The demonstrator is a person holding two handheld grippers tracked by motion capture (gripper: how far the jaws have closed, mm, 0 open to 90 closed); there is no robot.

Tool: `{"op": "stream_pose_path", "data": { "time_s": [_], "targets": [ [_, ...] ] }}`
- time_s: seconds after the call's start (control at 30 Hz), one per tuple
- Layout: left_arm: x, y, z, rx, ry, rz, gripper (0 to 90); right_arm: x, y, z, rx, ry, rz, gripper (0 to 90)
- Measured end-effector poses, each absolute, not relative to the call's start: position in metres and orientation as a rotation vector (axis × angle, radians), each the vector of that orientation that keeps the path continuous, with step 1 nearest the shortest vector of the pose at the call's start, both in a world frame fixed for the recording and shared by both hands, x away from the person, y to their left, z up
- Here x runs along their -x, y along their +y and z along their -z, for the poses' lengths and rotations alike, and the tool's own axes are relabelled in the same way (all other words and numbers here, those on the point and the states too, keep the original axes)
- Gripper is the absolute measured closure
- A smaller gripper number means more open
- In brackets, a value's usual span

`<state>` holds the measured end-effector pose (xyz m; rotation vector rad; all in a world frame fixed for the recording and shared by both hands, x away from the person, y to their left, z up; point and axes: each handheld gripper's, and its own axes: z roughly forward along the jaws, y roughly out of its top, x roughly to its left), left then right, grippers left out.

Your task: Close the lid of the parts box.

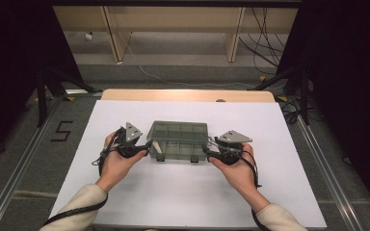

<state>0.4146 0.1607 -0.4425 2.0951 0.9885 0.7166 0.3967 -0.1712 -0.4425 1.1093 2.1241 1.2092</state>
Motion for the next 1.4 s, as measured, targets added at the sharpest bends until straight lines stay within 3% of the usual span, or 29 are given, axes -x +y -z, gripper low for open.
{"op": "stream_pose_path", "data": {
  "time_s": [0.4, 0.73, 0.83, 1.0, 1.17, 1.3, 1.4],
  "targets": [
    [-0.406, 0.164, 0.442, -2.126, 0.979, -0.711, 35.2, -0.39, -0.177, 0.442, -1.091, 2.142, -1.213, 39.1],
    [-0.391, 0.172, 0.434, -2.104, 0.959, -0.634, 30.3, -0.386, -0.182, 0.435, -1.07, 2.136, -1.251, 41.4],
    [-0.389, 0.172, 0.43, -2.026, 0.973, -0.631, 38.0, -0.386, -0.182, 0.431, -1.068, 2.128, -1.28, 44.7],
    [-0.388, 0.171, 0.419, -1.958, 0.964, -0.655, 62.7, -0.388, -0.183, 0.427, -1.054, 2.098, -1.301, 55.4],
    [-0.394, 0.165, 0.414, -1.952, 0.986, -0.617, 85.8, -0.389, -0.181, 0.421, -1.022, 2.115, -1.309, 77.1],
    [-0.398, 0.154, 0.414, -1.988, 0.986, -0.58, 89.5, -0.391, -0.176, 0.419, -1.009, 2.127, -1.303, 89.1],
    [-0.402, 0.148, 0.414, -2.034, 0.966, -0.552, 89.5, -0.393, -0.172, 0.421, -1.004, 2.145, -1.297, 90.0]
  ]
}}
